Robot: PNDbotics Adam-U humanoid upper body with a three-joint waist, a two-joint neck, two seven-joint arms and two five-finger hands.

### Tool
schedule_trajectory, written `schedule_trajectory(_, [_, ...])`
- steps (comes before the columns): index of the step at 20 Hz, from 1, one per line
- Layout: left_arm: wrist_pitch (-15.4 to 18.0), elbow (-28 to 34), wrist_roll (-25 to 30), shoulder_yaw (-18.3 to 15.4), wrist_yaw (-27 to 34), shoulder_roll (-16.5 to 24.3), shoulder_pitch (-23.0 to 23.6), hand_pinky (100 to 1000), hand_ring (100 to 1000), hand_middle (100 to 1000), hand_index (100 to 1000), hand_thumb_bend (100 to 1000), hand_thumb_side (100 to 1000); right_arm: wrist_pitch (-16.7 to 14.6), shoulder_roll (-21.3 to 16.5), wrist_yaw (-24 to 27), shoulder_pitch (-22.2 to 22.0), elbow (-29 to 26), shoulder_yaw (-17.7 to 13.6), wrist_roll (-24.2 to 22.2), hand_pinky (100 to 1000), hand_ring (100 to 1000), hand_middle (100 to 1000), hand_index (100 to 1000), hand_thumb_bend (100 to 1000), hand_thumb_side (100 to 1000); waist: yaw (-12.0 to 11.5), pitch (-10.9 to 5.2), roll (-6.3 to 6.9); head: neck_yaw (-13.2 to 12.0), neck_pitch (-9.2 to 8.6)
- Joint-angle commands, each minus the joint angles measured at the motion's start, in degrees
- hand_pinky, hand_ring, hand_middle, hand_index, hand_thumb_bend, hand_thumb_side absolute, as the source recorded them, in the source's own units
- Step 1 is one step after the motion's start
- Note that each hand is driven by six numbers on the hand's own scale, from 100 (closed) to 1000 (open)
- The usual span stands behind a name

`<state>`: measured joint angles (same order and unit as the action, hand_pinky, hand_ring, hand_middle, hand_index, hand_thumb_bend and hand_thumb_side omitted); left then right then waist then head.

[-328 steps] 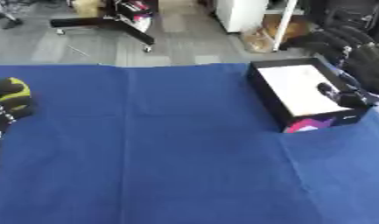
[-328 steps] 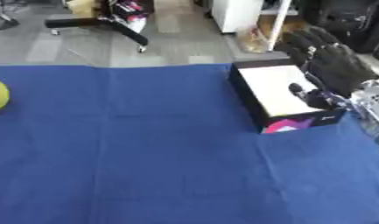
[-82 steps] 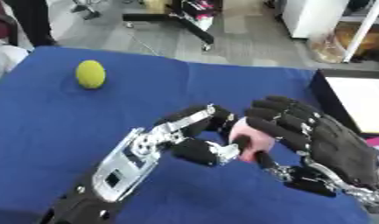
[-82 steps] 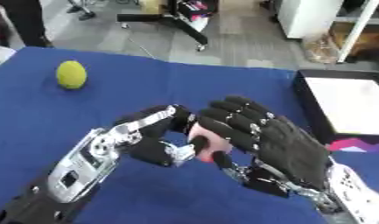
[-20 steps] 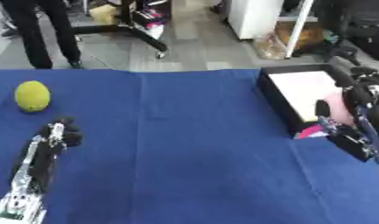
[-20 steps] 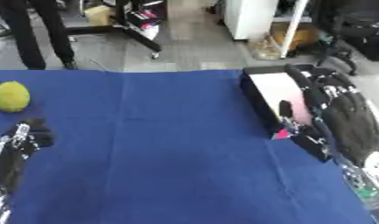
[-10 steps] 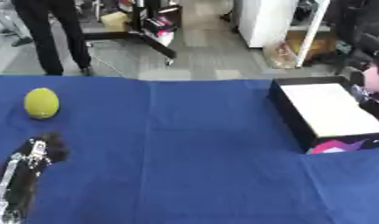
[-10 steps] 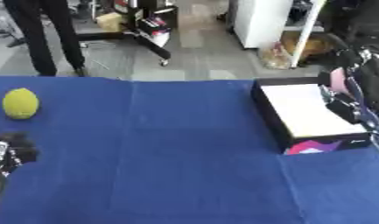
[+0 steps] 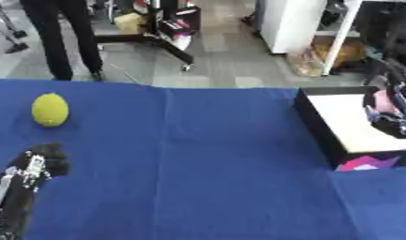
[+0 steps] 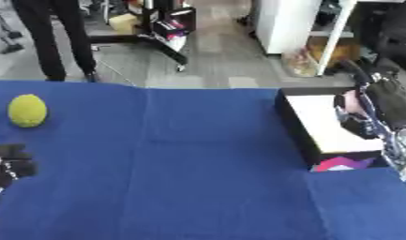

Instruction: Pick up the objects with one hand, pass them to the other hand, and then place them into the box on the other side of the table.

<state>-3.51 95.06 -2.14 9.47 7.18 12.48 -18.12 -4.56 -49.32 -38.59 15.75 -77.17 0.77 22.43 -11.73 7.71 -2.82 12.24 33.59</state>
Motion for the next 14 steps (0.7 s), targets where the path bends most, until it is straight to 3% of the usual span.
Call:
schedule_trajectory(1, [0.1,1.6,0.4,0.0,-0.4,0.2,-0.6,693,614,584,747,100,708,-3.1,-1.6,0.9,1.0,3.2,-0.3,-0.2,800,758,550,1000,100,100,-0.1,-0.64,-0.05,0.2,-0.50])
schedule_trajectory(2, [0.1,1.7,0.4,0.0,-0.5,0.2,-0.6,694,614,584,747,100,708,-3.8,-1.5,1.1,1.1,3.9,-0.4,-0.4,810,783,645,1000,100,100,-0.1,-0.66,-0.06,0.2,-0.52])
schedule_trajectory(3, [0.1,1.8,0.5,0.0,-0.5,0.2,-0.5,694,614,584,747,100,708,-4.1,-1.4,1.3,1.1,4.5,-0.4,-0.6,815,793,685,1000,100,100,-0.1,-0.68,-0.08,0.2,-0.54])
schedule_trajectory(5, [0.1,1.9,0.5,-0.1,-0.6,0.2,-0.4,694,614,584,747,100,708,-4.4,-1.3,1.8,1.2,5.3,-0.5,-1.2,834,820,778,1000,100,236,-0.1,-0.72,-0.10,0.3,-0.58])
schedule_trajectory(6, [0.1,1.9,0.5,-0.1,-0.6,0.2,-0.4,694,614,584,747,100,708,-4.4,-1.3,2.2,1.1,5.5,-0.6,-1.6,851,840,837,1000,100,383,-0.2,-0.73,-0.11,0.3,-0.60])
schedule_trajectory(8, [0.2,2.0,0.5,-0.1,-0.6,0.2,-0.4,694,614,584,747,100,707,-4.6,-1.4,3.0,1.0,5.6,-0.7,-2.3,869,860,885,1000,100,521,-0.1,-0.76,-0.14,0.3,-0.59])
schedule_trajectory(10, [0.2,2.0,0.5,-0.2,-0.7,0.1,-0.3,694,614,584,747,100,707,-4.8,-1.4,4.2,0.9,5.2,-0.8,-3.2,880,873,909,1000,100,601,-0.1,-0.77,-0.18,0.3,-0.57])
schedule_trajectory(12, [0.3,2.0,0.5,-0.2,-0.7,0.1,-0.3,694,614,584,747,100,707,-4.7,-1.5,5.3,0.8,4.6,-1.1,-3.8,884,878,923,1000,100,667,0.0,-0.78,-0.21,0.3,-0.56])
schedule_trajectory(14, [0.3,2.0,0.5,-0.2,-0.7,0.1,-0.2,694,614,584,747,100,707,-4.2,-1.6,6.2,0.9,4.0,-1.2,-4.1,885,881,927,1000,100,670,0.0,-0.79,-0.19,0.3,-0.53])
